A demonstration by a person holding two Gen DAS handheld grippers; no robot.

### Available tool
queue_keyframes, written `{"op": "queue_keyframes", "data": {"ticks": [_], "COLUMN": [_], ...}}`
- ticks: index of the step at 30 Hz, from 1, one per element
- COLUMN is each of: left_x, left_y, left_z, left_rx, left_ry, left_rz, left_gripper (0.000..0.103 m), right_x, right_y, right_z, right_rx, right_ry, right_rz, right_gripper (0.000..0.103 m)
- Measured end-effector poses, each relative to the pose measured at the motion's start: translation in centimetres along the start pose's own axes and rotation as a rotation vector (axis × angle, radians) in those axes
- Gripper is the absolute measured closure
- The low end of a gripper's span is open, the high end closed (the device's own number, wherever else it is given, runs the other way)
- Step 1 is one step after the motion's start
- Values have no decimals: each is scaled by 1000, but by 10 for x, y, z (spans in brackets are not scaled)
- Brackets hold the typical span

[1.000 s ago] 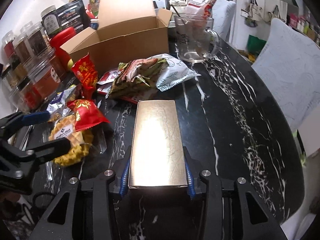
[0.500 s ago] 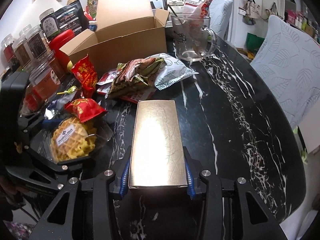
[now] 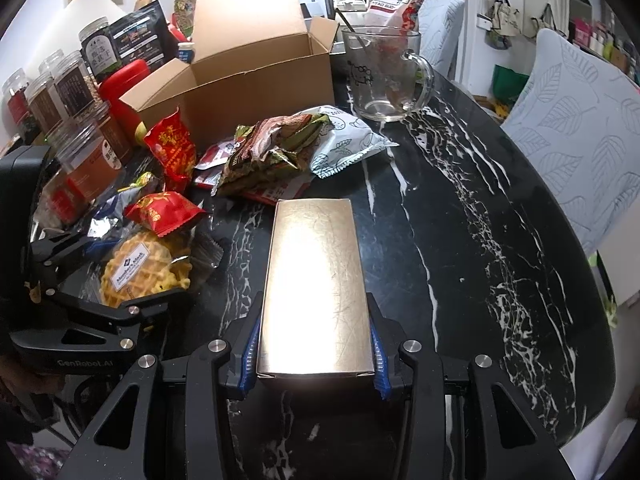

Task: Organize snacks
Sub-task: 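Grasp the gold rectangular box with the right tool while the left tool grasps the waffle packet, then lift the gold box and waffle packet and carry both over the cardboard box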

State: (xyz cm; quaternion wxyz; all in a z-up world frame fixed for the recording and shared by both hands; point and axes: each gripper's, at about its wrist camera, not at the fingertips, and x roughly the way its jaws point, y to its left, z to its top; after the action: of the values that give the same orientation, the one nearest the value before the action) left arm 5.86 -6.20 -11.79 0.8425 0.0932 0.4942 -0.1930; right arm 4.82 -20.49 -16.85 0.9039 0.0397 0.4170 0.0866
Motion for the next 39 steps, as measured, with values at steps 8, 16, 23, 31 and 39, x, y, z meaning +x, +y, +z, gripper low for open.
{"op": "queue_keyframes", "data": {"ticks": [8, 16, 23, 31, 39], "left_x": [-33, -53, -61, -75, -91], "left_y": [3, 8, 4, 5, 12], "left_z": [-11, -12, -4, 2, 21], "left_rx": [-46, -76, -76, -78, -78], "left_ry": [-56, -97, -109, -131, -185], "left_rz": [-15, -5, 28, 45, 77], "left_gripper": [20, 20, 20, 20, 20], "right_x": [-13, -24, -30, -37, -44], "right_y": [4, 17, 27, 36, 44], "right_z": [-4, -8, -10, -3, 17], "right_rx": [-15, -33, -50, -81, -133], "right_ry": [-39, -65, -75, -107, -142], "right_rz": [3, 41, 57, 81, 95], "right_gripper": [60, 60, 60, 60, 60]}}
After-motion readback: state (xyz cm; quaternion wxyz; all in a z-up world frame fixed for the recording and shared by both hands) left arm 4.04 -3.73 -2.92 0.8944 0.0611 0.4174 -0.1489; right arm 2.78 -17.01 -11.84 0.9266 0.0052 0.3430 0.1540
